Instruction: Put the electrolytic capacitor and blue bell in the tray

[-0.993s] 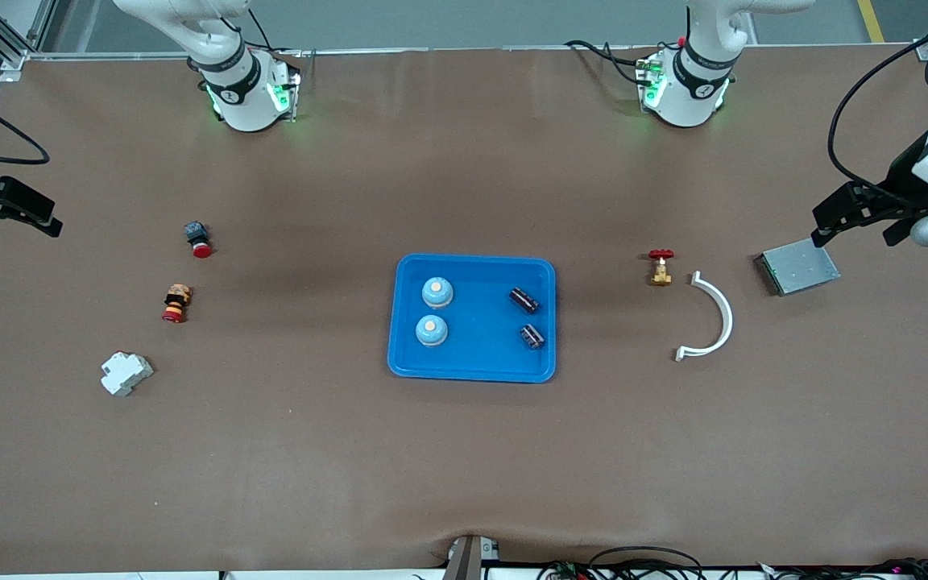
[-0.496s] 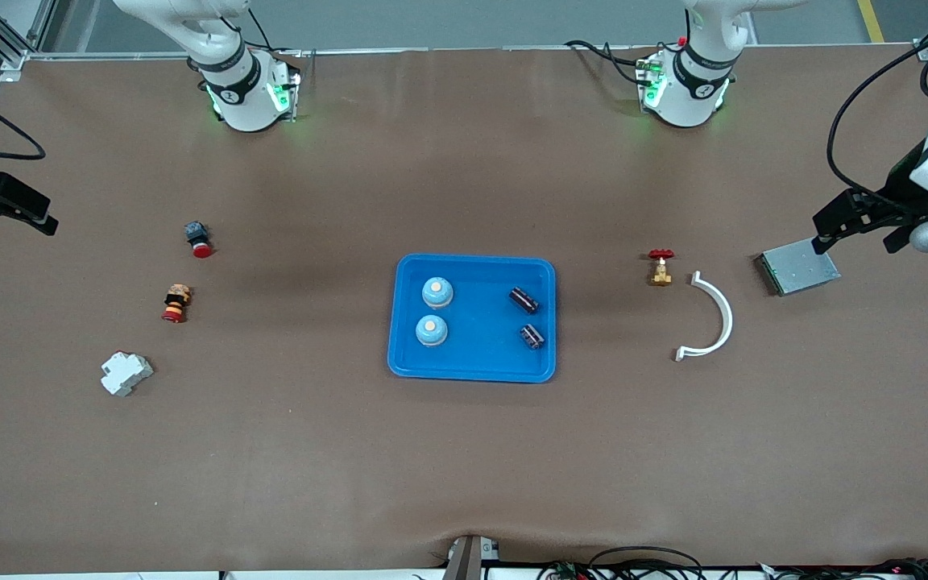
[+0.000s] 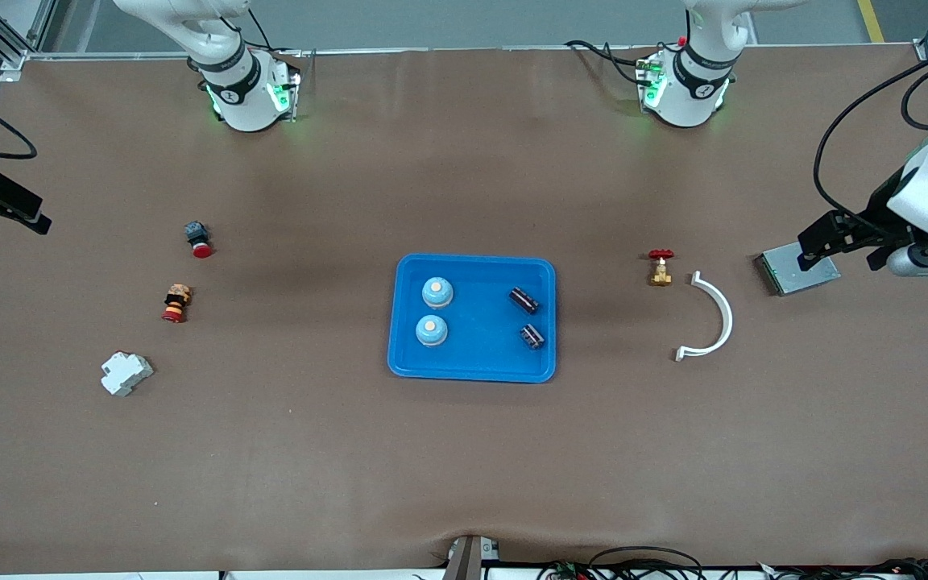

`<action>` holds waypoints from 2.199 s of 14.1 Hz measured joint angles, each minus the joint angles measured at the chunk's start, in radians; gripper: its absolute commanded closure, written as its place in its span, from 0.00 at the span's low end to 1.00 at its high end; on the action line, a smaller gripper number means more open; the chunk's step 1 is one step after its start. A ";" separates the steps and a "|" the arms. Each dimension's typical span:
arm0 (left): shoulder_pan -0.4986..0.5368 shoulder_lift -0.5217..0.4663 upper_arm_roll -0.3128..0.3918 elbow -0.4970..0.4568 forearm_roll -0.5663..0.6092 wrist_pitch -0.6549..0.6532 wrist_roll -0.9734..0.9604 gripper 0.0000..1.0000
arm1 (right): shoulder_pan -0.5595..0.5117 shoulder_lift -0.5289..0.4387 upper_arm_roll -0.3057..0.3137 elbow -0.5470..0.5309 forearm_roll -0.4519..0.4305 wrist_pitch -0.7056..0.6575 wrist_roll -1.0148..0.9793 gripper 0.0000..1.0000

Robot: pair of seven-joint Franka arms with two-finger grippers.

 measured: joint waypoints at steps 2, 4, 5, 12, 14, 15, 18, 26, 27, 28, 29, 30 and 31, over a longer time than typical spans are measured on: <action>-0.001 0.010 -0.004 0.009 0.000 0.005 -0.001 0.00 | -0.001 0.000 -0.001 -0.003 0.001 0.000 0.000 0.00; -0.001 0.020 -0.004 0.026 0.000 0.005 -0.006 0.00 | -0.001 0.000 -0.001 -0.005 0.002 0.000 0.001 0.00; 0.000 0.026 -0.004 0.034 0.000 0.005 -0.007 0.00 | -0.001 0.000 -0.001 -0.005 0.003 0.000 0.001 0.00; -0.001 0.064 -0.004 0.074 0.000 0.005 -0.010 0.00 | -0.001 -0.001 -0.001 -0.009 0.006 0.000 0.001 0.00; -0.001 0.065 -0.004 0.075 0.000 0.005 -0.010 0.00 | -0.001 -0.001 -0.001 -0.009 0.006 0.000 0.001 0.00; -0.001 0.065 -0.004 0.075 0.000 0.005 -0.010 0.00 | -0.001 -0.001 0.000 -0.009 0.006 0.000 0.001 0.00; -0.001 0.066 -0.004 0.075 0.000 0.005 -0.010 0.00 | -0.001 -0.001 0.003 -0.009 0.007 0.000 0.001 0.00; 0.000 0.082 -0.004 0.077 0.000 0.004 -0.010 0.00 | -0.001 -0.002 0.004 -0.009 0.007 0.000 0.001 0.00; 0.002 0.082 -0.004 0.083 0.000 -0.003 -0.010 0.00 | -0.001 -0.002 0.004 -0.009 0.007 0.000 0.001 0.00; 0.004 0.081 -0.004 0.096 0.000 -0.028 -0.010 0.00 | -0.001 -0.002 0.004 -0.009 0.007 0.001 0.001 0.00; 0.006 0.079 -0.004 0.117 0.000 -0.075 -0.010 0.00 | -0.001 -0.002 0.004 -0.009 0.007 0.001 0.001 0.00; 0.008 0.075 -0.003 0.143 0.000 -0.132 -0.010 0.00 | -0.001 -0.002 0.004 -0.009 0.007 0.001 0.001 0.00; 0.009 0.070 -0.003 0.169 0.000 -0.191 -0.010 0.00 | -0.001 -0.002 0.004 -0.009 0.007 0.001 0.001 0.00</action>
